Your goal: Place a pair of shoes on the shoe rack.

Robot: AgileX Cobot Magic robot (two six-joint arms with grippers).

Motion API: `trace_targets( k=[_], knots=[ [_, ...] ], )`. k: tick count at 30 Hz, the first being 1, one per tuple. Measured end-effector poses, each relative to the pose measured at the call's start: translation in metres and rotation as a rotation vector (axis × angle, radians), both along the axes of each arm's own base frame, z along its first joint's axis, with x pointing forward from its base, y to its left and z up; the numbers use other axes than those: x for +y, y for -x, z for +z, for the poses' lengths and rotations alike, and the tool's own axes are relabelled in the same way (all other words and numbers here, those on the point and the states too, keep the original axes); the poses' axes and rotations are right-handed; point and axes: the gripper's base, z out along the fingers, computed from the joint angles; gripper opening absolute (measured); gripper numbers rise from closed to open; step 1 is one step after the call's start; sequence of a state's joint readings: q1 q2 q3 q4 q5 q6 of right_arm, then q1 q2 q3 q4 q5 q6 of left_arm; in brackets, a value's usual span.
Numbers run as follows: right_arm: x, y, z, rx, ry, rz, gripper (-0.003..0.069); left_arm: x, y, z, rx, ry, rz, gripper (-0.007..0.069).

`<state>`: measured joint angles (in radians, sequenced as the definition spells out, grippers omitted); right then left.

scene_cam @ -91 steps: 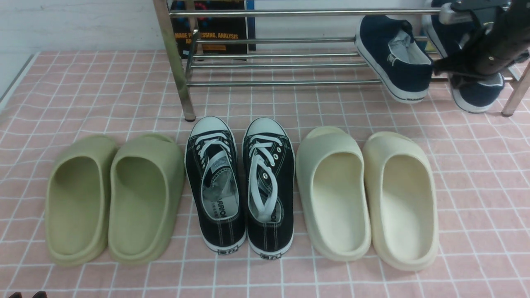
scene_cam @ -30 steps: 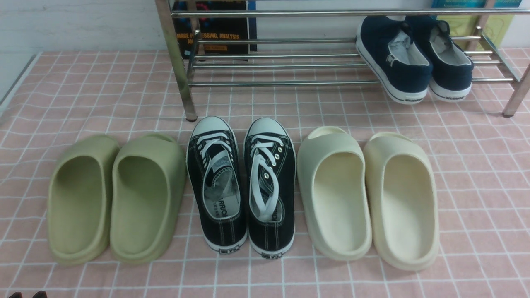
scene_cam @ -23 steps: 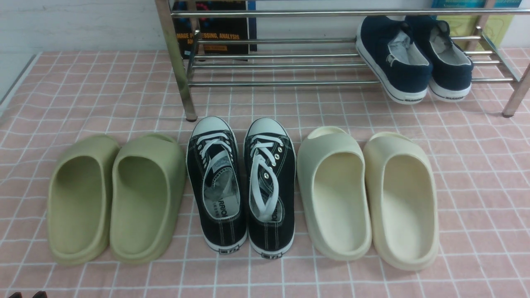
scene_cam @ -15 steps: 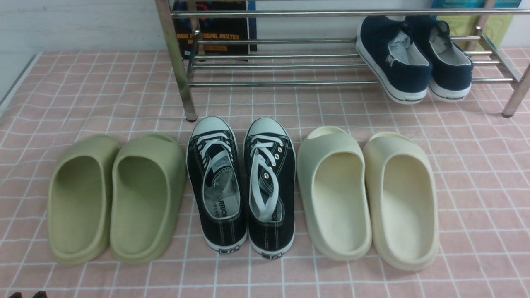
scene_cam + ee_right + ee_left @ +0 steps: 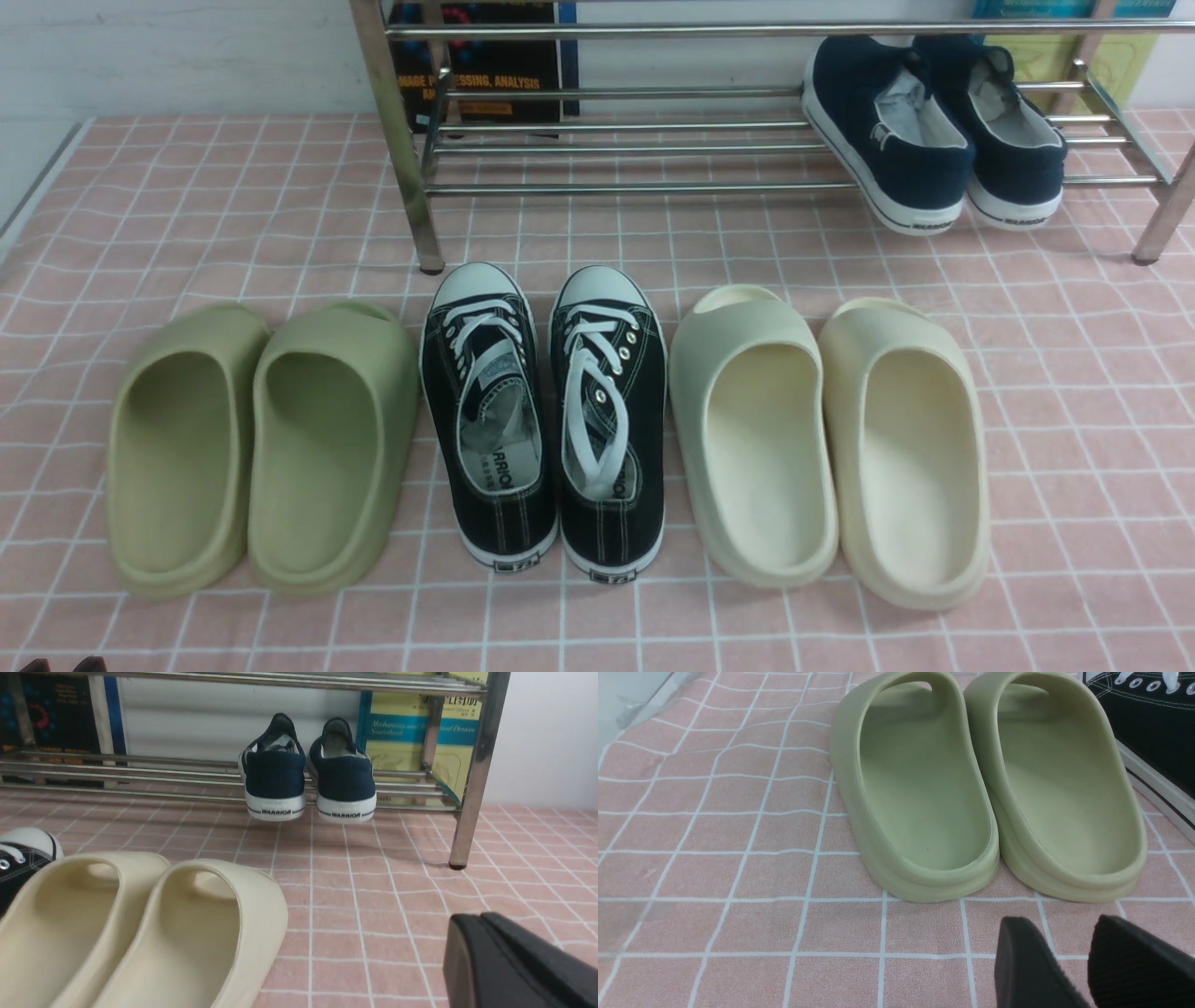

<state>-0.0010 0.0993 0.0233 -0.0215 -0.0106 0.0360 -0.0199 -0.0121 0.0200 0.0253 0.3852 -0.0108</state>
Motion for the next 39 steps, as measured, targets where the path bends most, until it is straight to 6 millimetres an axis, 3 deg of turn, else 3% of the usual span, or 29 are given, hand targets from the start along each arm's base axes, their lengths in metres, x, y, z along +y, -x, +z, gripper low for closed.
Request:
trace_targets(
  k=[9,39],
  knots=[
    [-0.001,0.005,-0.029,0.322,-0.003,-0.008,0.0013,0.000,0.000,0.000,0.000,0.000,0.000,0.0240],
    [0.000,0.006,-0.029,0.328,-0.083,-0.022,0.0052,0.000,0.000,0.000,0.000,0.000,0.000,0.0240]
  ],
)
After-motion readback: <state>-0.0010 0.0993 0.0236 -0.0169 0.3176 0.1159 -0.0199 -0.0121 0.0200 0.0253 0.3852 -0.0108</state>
